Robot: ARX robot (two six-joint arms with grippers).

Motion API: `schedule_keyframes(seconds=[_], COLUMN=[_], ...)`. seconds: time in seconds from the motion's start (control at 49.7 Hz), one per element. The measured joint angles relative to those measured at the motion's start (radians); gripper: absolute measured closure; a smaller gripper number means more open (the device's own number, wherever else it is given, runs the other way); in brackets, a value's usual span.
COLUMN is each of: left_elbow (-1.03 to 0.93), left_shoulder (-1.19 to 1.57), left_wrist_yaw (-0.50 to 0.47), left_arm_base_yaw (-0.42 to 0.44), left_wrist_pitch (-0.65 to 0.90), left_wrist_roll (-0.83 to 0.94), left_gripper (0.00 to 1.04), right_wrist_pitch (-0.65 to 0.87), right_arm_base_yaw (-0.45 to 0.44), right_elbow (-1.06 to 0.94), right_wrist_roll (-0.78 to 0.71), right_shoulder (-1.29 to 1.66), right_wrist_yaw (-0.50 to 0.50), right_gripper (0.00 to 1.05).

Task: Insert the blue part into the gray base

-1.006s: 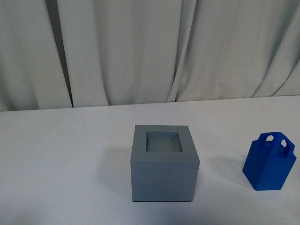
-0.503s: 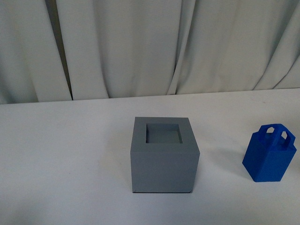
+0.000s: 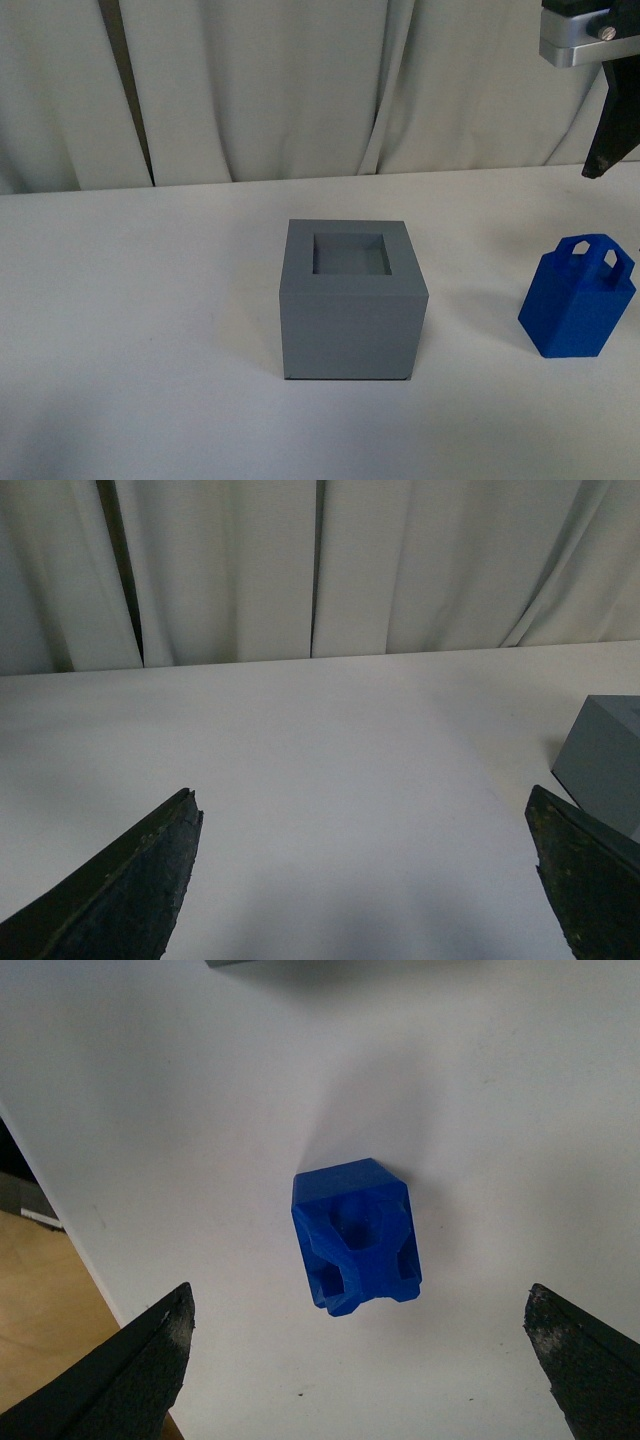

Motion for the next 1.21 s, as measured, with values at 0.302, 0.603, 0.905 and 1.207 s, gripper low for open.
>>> schedule_keyframes(seconds=[0.302,0.603,0.905,1.207], left_elbow=[0.0,0.0,0.0,0.0], left_shoulder=[0.0,0.0,0.0,0.0], left_wrist_yaw=[0.0,0.0,0.0,0.0], left_arm_base_yaw=[0.0,0.0,0.0,0.0], left_wrist_pitch=[0.0,0.0,0.0,0.0], left_wrist_roll=[0.0,0.0,0.0,0.0], left_gripper=[0.06,0.06,0.06,0.06], right_wrist_pitch=[0.001,0.009,0.024,0.058], right_arm_base_yaw=[0.009,0.029,0.05,0.066], right_elbow=[0.013,0.013,0.013,-0.003], right_wrist_roll=[-0.058,-0.086,-0.095,-0.095], right_shoulder=[0.078,0.104,0.132,0.145], right_wrist_yaw=[0.099,0.136,0.164,0.184], right_gripper=[0.07,0.07,0.07,0.07])
